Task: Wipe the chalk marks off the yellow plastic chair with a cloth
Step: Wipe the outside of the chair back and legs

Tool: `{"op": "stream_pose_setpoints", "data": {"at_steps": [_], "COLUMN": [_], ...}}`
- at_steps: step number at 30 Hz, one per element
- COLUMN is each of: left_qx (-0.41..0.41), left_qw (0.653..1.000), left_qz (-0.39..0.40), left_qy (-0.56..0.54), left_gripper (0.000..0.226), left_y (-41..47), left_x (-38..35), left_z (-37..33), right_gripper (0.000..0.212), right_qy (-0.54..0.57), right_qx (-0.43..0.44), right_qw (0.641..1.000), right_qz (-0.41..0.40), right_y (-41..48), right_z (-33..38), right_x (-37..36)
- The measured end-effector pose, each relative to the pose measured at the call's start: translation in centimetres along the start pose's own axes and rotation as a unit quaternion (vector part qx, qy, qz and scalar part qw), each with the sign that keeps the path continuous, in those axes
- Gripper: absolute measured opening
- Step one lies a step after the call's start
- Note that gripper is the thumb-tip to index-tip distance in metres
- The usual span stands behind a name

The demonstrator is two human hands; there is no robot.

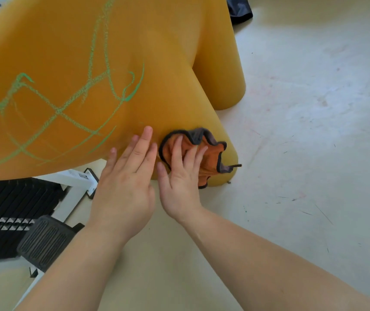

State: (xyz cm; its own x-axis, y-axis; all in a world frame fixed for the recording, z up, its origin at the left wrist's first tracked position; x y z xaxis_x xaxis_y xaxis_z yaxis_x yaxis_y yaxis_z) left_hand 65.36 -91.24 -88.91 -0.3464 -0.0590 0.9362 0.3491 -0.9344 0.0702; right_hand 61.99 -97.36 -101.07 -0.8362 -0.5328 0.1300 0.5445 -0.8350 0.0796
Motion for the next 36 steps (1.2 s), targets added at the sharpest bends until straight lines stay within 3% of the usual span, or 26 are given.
{"op": "stream_pose_setpoints", "data": {"at_steps": [2, 5, 11, 17, 19, 22, 24, 27, 30, 33, 36], "left_qx": [-0.007, -0.008, 0.012, 0.006, 0.007, -0.009, -0.026, -0.037, -0.052, -0.077, -0.110], "left_qw": [1.000, 1.000, 0.999, 0.999, 0.999, 0.996, 0.995, 0.995, 0.993, 0.988, 0.983], "left_qz": [0.014, 0.020, 0.004, -0.013, -0.030, -0.066, -0.077, -0.085, -0.108, -0.124, -0.121], "left_qy": [0.009, 0.000, -0.032, -0.040, -0.037, -0.052, -0.064, -0.043, 0.017, 0.056, 0.085], "left_gripper": [0.070, 0.072, 0.076, 0.075, 0.073, 0.068, 0.065, 0.066, 0.068, 0.066, 0.060], "left_y": [-0.2, -0.2, -0.1, -0.1, -0.1, 0.0, 0.1, 0.8, 2.3, 3.6, 5.0], "left_x": [-0.2, -0.3, -0.7, -0.2, -0.2, -0.4, -0.5, -0.1, 0.7, 1.2, 1.5], "left_z": [0.6, 0.7, 0.3, 0.3, -0.1, -0.7, -0.9, -1.1, -2.1, -3.9, -4.8], "right_gripper": [0.079, 0.089, 0.091, 0.098, 0.096, 0.089, 0.084, 0.079, 0.096, 0.092, 0.101], "right_qy": [-0.038, 0.019, -0.009, -0.047, -0.066, -0.097, -0.103, -0.117, -0.051, -0.009, -0.067], "right_qx": [-0.080, -0.187, -0.132, -0.251, -0.177, 0.017, 0.052, 0.033, -0.113, -0.223, -0.111], "right_qw": [0.994, 0.973, 0.985, 0.965, 0.981, 0.995, 0.993, 0.991, 0.987, 0.972, 0.990], "right_qz": [0.070, 0.137, 0.112, 0.057, 0.031, 0.019, 0.026, 0.050, 0.099, 0.072, 0.054], "right_y": [-1.6, -3.2, -2.6, -1.6, -1.1, -0.6, -0.2, 0.7, 1.1, 2.3, 4.0], "right_z": [-3.6, -5.1, -0.1, -4.7, -3.8, 0.3, 0.9, -2.6, -6.2, -7.7, -6.6], "right_x": [-1.3, -2.4, -2.8, -0.9, 0.3, 0.9, 1.5, 2.6, 2.8, 3.7, 5.1]}}
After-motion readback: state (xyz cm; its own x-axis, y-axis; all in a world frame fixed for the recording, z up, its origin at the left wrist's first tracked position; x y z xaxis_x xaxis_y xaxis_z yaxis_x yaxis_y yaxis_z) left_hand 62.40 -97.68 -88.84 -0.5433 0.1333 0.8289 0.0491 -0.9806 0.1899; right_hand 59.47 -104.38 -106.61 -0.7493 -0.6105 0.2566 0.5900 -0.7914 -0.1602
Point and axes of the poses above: each hand's wrist, its own y-axis towards the middle knuckle, its own x-axis out of the back of the hand, z = x × y, the point moved 3 cm from there along y, towards the middle knuckle, and after that the axes turned 3 degrees about -z, right-handed, at the moved point
